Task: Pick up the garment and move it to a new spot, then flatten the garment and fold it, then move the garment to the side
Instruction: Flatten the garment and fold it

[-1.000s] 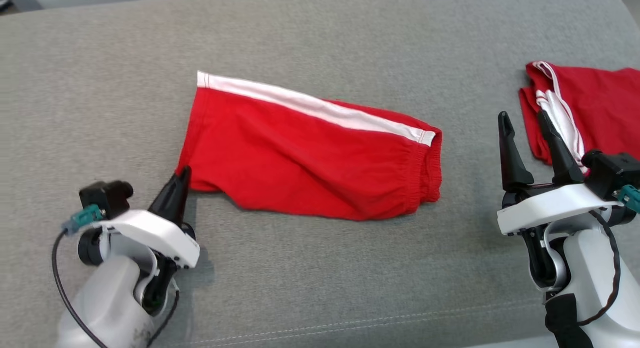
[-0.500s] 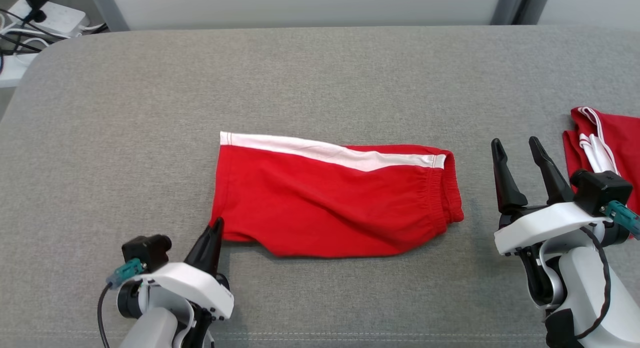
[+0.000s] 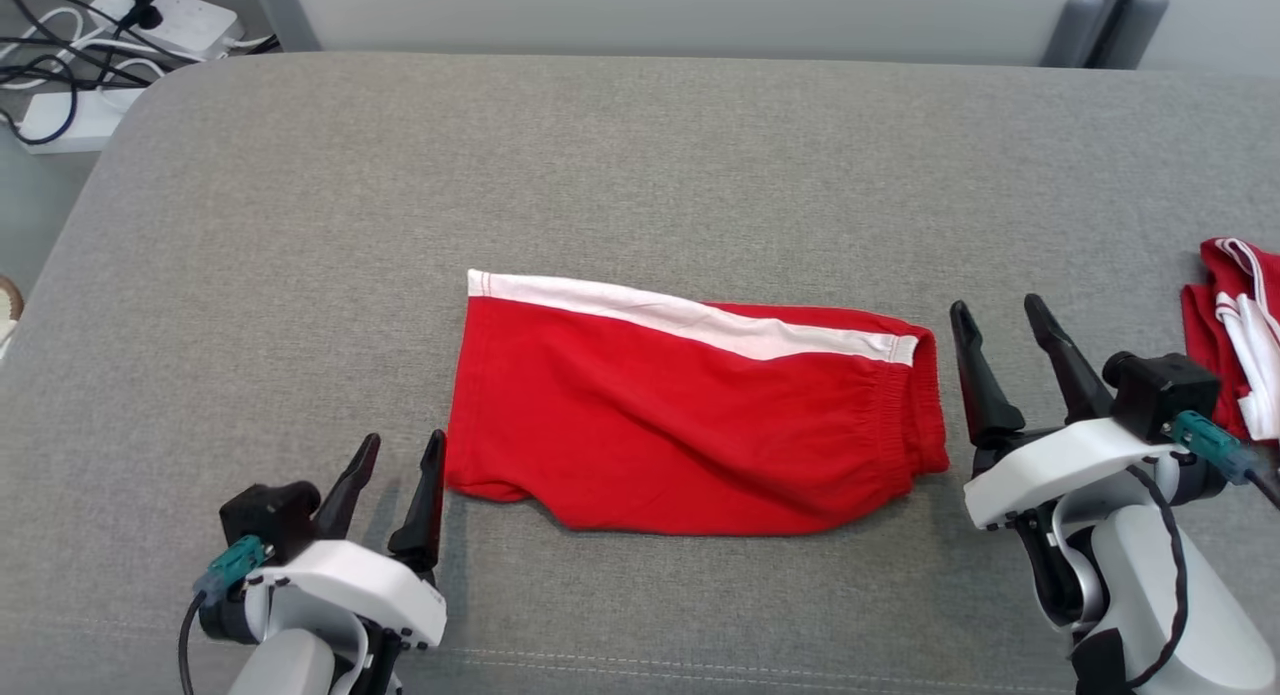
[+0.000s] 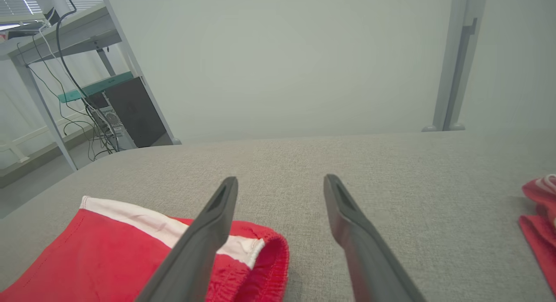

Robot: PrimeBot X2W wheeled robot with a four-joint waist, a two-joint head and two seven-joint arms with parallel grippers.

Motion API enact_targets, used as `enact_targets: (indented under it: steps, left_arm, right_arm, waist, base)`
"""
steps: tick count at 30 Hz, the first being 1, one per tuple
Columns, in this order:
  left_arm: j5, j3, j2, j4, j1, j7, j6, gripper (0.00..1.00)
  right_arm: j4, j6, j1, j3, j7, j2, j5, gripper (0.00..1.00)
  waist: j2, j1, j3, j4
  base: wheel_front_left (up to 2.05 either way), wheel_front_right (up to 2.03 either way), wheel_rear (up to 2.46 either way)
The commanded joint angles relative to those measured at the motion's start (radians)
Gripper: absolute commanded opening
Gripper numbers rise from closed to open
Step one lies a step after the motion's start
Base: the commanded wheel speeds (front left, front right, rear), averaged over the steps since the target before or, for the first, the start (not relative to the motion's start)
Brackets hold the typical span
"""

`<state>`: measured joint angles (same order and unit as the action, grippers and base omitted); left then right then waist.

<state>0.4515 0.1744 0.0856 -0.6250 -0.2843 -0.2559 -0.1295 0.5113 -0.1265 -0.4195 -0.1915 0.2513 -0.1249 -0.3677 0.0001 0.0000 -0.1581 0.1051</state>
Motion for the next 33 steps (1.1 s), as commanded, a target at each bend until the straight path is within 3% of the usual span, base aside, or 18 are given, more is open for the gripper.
enact_targets:
  steps: [1,10,19,24,29,33]
  left_arm:
    - [-0.026,-0.048,0.022,0.038,0.004,-0.006,0.009,1.00]
    - [-0.192,-0.156,0.001,0.225,0.084,-0.006,0.016,1.00]
    - [-0.238,-0.190,-0.021,0.257,0.114,-0.006,0.006,1.00]
    - [-0.247,-0.197,-0.026,0.267,0.114,-0.006,0.004,1.00]
    - [-0.249,-0.187,-0.030,0.273,0.118,-0.006,0.001,1.00]
    - [-0.242,-0.173,-0.032,0.268,0.125,-0.006,0.000,1.00]
  right_arm:
    - [-0.011,-0.004,0.002,-0.020,0.010,0.010,0.006,1.00]
    - [0.104,-0.004,0.031,0.003,0.010,0.044,0.045,1.00]
    - [0.199,-0.004,0.031,0.037,0.010,0.066,0.030,1.00]
    - [0.179,-0.004,0.021,0.051,0.010,0.070,0.033,1.00]
    - [0.059,-0.004,0.041,0.107,0.010,0.072,0.075,1.00]
    - [-0.003,-0.004,0.072,0.093,0.010,0.074,0.104,1.00]
  waist:
    - [-0.0001,0.0000,0.002,0.008]
    - [-0.0001,0.0000,0.007,0.050]
    - [-0.0001,0.0000,0.014,0.082]
    - [-0.0001,0.0000,0.009,0.092]
    - [-0.0001,0.0000,0.008,0.098]
    - [-0.0001,0.0000,0.012,0.097]
  base:
    - [0.00,0.00,0.00]
    - [0.00,0.00,0.00]
    - [0.00,0.00,0.00]
    - [0.00,0.00,0.00]
    - [0.00,0.00,0.00]
    - [0.00,0.00,0.00]
